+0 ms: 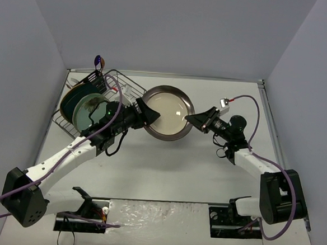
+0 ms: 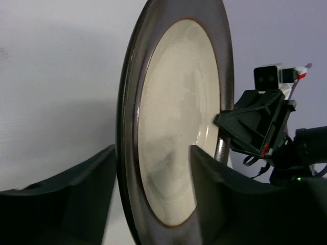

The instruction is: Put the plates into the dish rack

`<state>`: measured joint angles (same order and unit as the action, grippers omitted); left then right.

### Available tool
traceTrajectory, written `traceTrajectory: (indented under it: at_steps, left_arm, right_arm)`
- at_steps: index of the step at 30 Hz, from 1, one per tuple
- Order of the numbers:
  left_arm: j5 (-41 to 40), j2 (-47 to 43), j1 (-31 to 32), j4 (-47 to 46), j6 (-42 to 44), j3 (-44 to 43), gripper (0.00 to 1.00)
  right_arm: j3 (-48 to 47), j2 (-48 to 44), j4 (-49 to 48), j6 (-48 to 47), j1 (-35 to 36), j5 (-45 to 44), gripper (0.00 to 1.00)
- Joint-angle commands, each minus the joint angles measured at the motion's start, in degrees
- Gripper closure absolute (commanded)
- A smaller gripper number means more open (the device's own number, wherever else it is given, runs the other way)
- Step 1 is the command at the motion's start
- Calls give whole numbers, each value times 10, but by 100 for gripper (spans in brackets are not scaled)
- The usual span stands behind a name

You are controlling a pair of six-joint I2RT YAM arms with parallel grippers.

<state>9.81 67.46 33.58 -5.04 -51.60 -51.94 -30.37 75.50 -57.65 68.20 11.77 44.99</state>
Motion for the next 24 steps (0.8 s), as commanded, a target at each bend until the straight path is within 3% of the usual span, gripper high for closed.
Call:
traceTrajectory:
  at_steps: [1,6,11,12,14,17,19,21,24]
  left_arm:
    - [-43,-19,3,-58,-18,-31,60]
    - [-47,-28,3,-51,-19,-30,99]
    - [-51,-41,3,-44,-5,-32,100]
    - [-53,-44,3,-38,5,-35,100]
    - [-56,-48,3,-26,29,-47,100]
    - [-71,-58,3,18,87,-75,100]
    - [-86,-64,1,39,143,-93,100]
    - [-92,-72,-1,63,187,-113,100]
    - [-112,-76,-3,147,287,-187,100]
  right_arm:
    - [-5,-46,-119,18,3,17,100]
    - [0,-44,-117,7,4,19,100]
    - [1,-51,-80,-25,3,16,96]
    - [1,-55,-66,-37,4,15,90]
    - [1,-61,-36,-65,4,12,68]
    - [-9,-77,46,-130,3,6,26]
    - [-19,-91,100,-169,2,-3,6]
    - [-32,-100,164,-198,0,-12,1]
    - [-47,-116,235,-256,-5,-25,0]
